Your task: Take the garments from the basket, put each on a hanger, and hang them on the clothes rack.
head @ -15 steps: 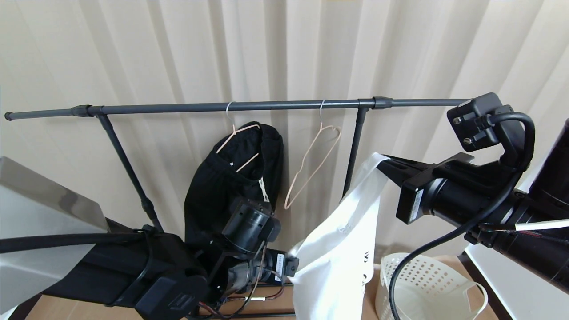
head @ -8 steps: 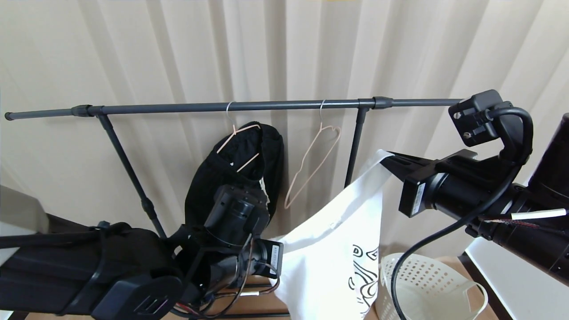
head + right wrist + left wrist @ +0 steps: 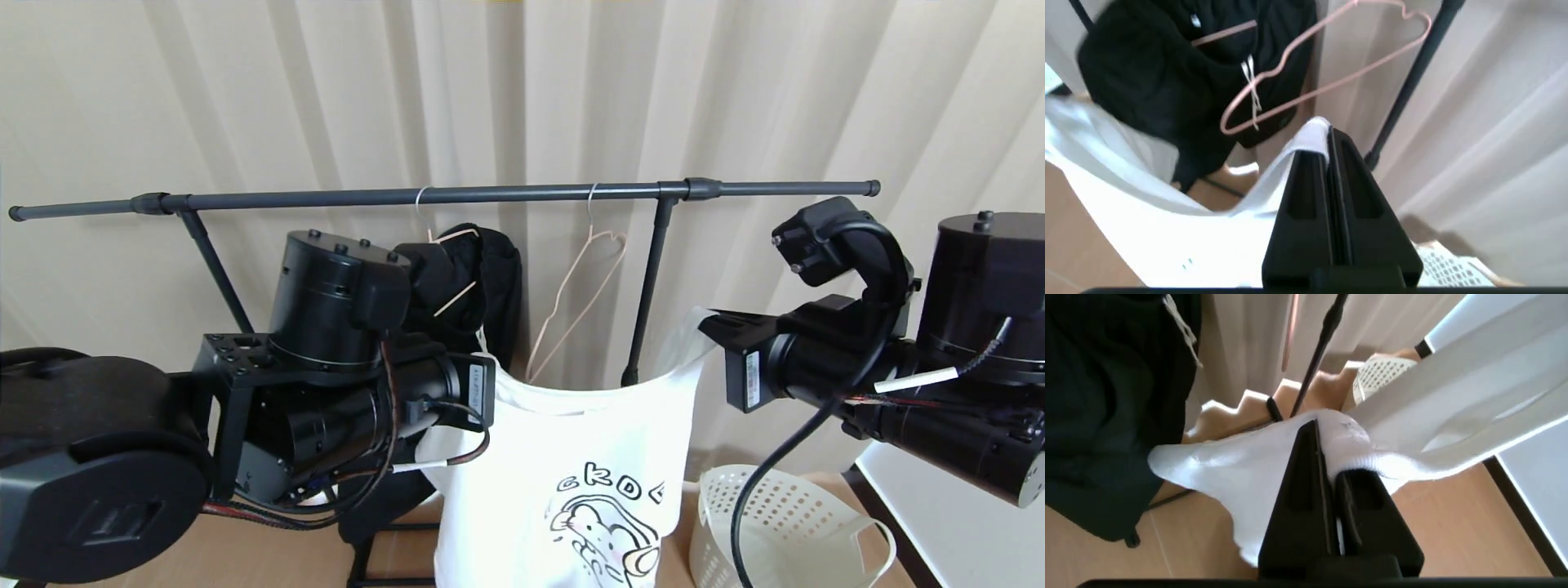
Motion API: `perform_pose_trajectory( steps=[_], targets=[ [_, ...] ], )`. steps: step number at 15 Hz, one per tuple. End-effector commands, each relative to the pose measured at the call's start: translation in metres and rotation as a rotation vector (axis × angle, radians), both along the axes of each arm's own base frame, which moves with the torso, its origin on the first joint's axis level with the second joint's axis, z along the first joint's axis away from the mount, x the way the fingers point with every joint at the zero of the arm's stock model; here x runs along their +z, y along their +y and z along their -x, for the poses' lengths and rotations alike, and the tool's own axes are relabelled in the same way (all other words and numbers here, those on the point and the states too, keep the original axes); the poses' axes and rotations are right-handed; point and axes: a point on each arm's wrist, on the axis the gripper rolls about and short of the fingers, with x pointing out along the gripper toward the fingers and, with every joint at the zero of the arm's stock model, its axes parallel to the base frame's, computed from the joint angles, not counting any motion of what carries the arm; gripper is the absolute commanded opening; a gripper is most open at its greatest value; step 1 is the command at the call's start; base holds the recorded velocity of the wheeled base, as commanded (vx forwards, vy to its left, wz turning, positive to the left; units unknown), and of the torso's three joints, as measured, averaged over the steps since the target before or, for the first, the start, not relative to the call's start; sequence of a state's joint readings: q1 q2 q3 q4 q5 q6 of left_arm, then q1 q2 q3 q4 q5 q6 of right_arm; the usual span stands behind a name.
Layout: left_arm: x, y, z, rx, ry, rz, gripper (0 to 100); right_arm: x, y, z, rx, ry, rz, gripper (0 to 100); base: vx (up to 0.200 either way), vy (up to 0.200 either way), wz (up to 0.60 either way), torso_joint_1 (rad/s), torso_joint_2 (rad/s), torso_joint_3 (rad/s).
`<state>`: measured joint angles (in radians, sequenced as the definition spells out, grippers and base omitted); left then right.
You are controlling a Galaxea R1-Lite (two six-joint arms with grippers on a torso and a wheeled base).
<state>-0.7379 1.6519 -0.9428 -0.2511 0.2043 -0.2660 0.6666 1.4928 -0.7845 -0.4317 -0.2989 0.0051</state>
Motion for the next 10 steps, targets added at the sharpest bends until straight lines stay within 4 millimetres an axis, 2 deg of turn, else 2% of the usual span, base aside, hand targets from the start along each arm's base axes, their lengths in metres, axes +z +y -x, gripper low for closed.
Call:
perform_pose_trajectory(
  steps=[1,3,6,10],
  targets=[
    [0.014,0.005,0.003,0.008,-0.037,0.031,0,0.006,0.000,-0.003,-0.011,-0.006,-0.014,0,0.000,0.000,0.00,0.000,0.00,0.000],
    [0.031,0.010,0.000,0.046,-0.109,0.033,0,0.018,0.003,-0.006,-0.051,0.099,-0.099,0,0.000,0.000,0.00,0.000,0.00,0.000],
    [0.047,0.012,0.004,0.036,-0.159,0.046,0,0.040,0.006,-0.009,-0.094,0.147,-0.250,0,0.000,0.000,0.00,0.000,0.00,0.000],
    [0.051,0.014,0.006,0.031,-0.178,0.043,0,0.041,0.005,-0.008,-0.098,0.149,-0.256,0,0.000,0.000,0.00,0.000,0.00,0.000]
  ],
)
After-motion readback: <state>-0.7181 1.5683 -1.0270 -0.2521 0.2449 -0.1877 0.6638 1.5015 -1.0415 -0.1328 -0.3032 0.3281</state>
